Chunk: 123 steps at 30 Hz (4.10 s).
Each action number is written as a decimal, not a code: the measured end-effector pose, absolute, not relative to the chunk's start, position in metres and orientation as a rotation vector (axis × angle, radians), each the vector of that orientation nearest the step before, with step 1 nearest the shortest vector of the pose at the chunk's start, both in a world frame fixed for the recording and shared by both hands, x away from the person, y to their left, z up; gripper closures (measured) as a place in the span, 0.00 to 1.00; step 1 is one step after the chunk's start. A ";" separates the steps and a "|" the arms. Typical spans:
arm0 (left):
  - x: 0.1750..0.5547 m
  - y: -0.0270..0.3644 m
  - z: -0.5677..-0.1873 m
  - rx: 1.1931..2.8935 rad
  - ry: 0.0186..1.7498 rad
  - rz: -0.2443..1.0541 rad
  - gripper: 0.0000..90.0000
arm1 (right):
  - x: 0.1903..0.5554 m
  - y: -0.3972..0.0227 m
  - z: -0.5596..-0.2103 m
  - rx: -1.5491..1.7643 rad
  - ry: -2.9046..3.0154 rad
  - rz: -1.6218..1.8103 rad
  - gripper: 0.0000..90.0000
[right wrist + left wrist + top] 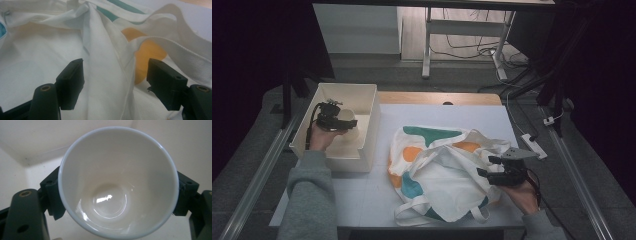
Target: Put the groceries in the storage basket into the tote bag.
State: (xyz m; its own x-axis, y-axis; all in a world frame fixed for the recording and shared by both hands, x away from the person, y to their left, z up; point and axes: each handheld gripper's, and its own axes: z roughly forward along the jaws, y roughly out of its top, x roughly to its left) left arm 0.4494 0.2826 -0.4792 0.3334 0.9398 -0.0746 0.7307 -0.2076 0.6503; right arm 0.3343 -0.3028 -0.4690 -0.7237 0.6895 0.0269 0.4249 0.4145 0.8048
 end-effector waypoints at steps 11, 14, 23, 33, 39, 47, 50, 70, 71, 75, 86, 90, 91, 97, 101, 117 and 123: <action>0.428 0.284 -0.452 1.940 1.399 0.493 0.22 | 0.334 -0.304 -0.467 0.965 2.359 1.217 0.33; 0.421 0.283 -0.445 1.917 1.371 0.488 0.22 | 0.334 -0.303 -0.467 0.961 2.361 1.217 0.33; 0.401 0.285 -0.426 1.847 1.283 0.464 0.22 | 0.334 -0.304 -0.465 0.957 2.346 1.227 0.33; 0.380 0.288 -0.406 1.776 1.181 0.437 0.22 | 0.333 -0.303 -0.464 0.951 2.342 1.229 0.33; 0.371 0.281 -0.390 1.735 1.102 0.431 0.22 | 0.334 -0.305 -0.464 0.959 2.340 1.232 0.33; 0.362 0.261 -0.373 1.733 1.006 0.421 0.22 | 0.334 -0.304 -0.463 0.955 2.344 1.231 0.33; 0.359 0.253 -0.368 1.737 0.978 0.420 0.22 | 0.334 -0.304 -0.463 0.955 2.344 1.233 0.33; 0.355 0.198 -0.361 1.807 0.845 0.389 0.22 | 0.332 -0.299 -0.462 0.933 2.342 1.239 0.33; 0.355 0.196 -0.362 1.811 0.838 0.383 0.22 | 0.331 -0.299 -0.462 0.930 2.342 1.237 0.33; 0.354 0.183 -0.362 1.832 0.808 0.369 0.22 | 0.330 -0.297 -0.460 0.915 2.339 1.243 0.33; 0.353 0.151 -0.366 1.890 0.738 0.320 0.22 | 0.326 -0.283 -0.455 0.850 2.343 1.277 0.33; 0.353 0.141 -0.367 1.909 0.718 0.304 0.22 | 0.326 -0.277 -0.454 0.826 2.344 1.284 0.32; 0.353 0.139 -0.368 1.913 0.713 0.301 0.22 | 0.326 -0.276 -0.454 0.821 2.344 1.285 0.32; 0.354 0.123 -0.373 1.939 0.690 0.276 0.22 | 0.327 -0.269 -0.452 0.802 2.345 1.295 0.31; 0.355 0.114 -0.376 1.956 0.672 0.255 0.22 | 0.326 -0.261 -0.449 0.778 2.351 1.298 0.31; 0.357 0.084 -0.389 2.001 0.642 0.205 0.22 | 0.324 -0.232 -0.442 0.698 2.348 1.307 0.21; 0.356 0.067 -0.392 2.021 0.612 0.184 0.22 | 0.323 -0.218 -0.441 0.659 2.361 1.318 0.19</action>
State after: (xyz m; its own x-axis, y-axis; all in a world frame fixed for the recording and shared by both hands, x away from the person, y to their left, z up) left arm 0.3559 0.0673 -0.3924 0.8617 0.4929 -0.1207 0.3451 -0.3947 0.8515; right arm 0.3229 -0.2181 -0.4408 -0.8279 0.5550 -0.0803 0.2231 0.4573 0.8609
